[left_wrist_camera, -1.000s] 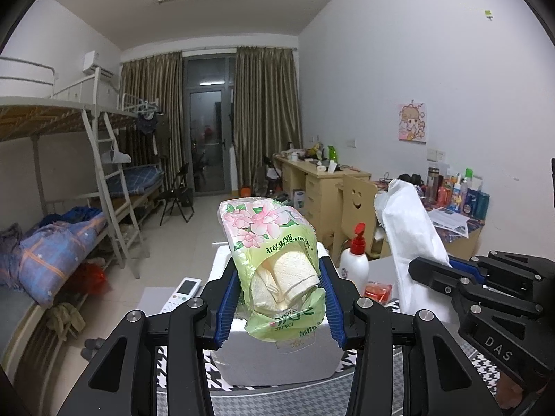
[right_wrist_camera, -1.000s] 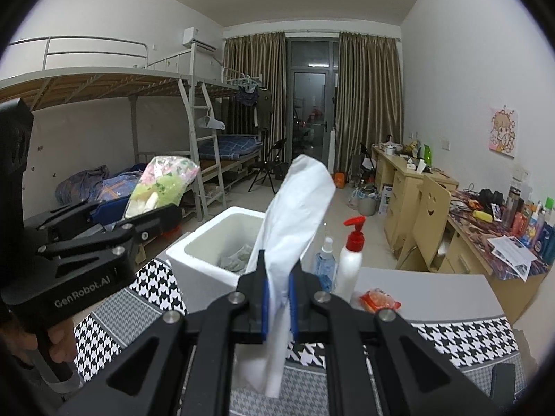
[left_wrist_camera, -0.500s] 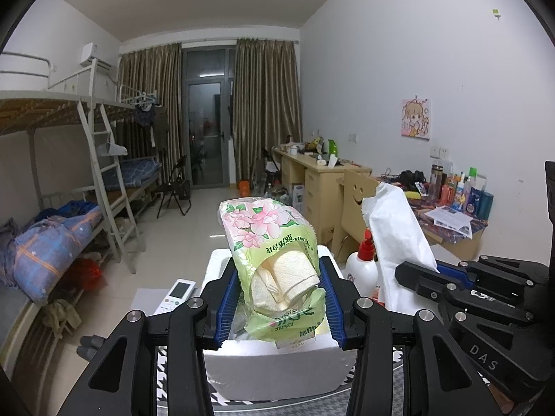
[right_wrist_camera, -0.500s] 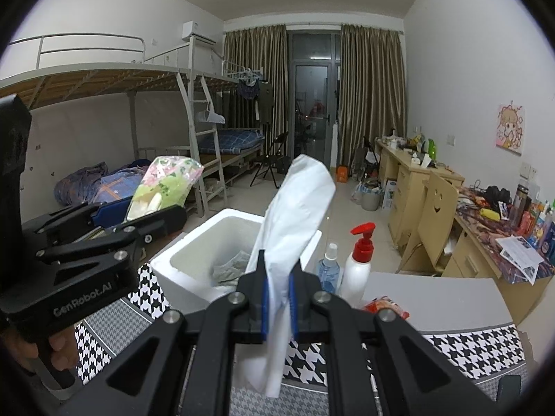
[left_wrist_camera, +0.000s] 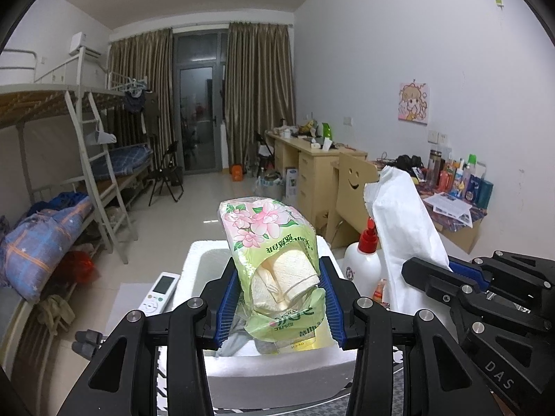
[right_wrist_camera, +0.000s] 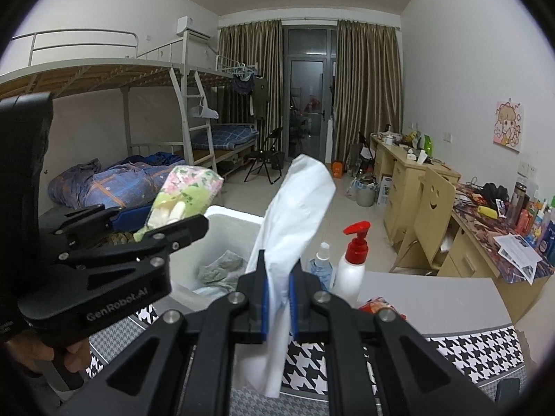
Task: Organize soft objects
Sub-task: 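Open the left gripper, dropping the tissue pack into the foam box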
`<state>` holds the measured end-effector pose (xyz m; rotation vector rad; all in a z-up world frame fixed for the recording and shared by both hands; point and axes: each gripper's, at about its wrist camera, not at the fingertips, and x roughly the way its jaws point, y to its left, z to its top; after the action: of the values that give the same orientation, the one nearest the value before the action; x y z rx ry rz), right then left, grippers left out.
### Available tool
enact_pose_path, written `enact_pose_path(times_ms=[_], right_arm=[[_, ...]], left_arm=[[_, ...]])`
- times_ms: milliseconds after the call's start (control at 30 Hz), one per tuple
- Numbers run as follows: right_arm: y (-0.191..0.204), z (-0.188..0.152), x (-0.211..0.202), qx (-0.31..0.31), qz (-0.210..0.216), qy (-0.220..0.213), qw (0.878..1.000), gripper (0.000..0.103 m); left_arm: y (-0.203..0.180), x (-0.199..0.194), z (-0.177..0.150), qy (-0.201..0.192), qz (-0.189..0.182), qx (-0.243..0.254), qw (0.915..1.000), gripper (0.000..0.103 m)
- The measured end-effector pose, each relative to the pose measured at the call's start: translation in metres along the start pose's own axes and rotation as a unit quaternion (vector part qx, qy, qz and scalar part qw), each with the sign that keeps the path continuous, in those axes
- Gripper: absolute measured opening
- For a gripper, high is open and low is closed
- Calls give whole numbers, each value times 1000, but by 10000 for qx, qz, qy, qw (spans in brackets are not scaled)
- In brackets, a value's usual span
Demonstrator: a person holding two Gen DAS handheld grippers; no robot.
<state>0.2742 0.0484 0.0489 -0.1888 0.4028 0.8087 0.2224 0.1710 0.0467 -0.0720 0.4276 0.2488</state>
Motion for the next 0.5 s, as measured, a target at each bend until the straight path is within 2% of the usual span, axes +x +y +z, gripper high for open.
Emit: enact_pose_path(times_ms=[200, 267, 333, 433, 500], right_arm=[[-3, 0, 4, 39, -7, 35, 10000, 12], [-2, 1, 6, 41, -5, 41, 10000, 12], [-3, 1, 7, 34, -22, 47, 10000, 12], [-3, 2, 8, 37, -23, 48, 10000, 12], [-3, 3, 10, 39, -21, 37, 10000, 12]], left_arm=[[5, 15, 0, 134, -121, -53, 9998, 48], [7, 21, 0, 224, -147, -77, 9996, 55], [9, 26, 1, 295, -96, -73, 9995, 69], [13, 23, 0, 260, 42, -74, 9996, 85], [17, 19, 0, 201, 127, -114, 9997, 90]])
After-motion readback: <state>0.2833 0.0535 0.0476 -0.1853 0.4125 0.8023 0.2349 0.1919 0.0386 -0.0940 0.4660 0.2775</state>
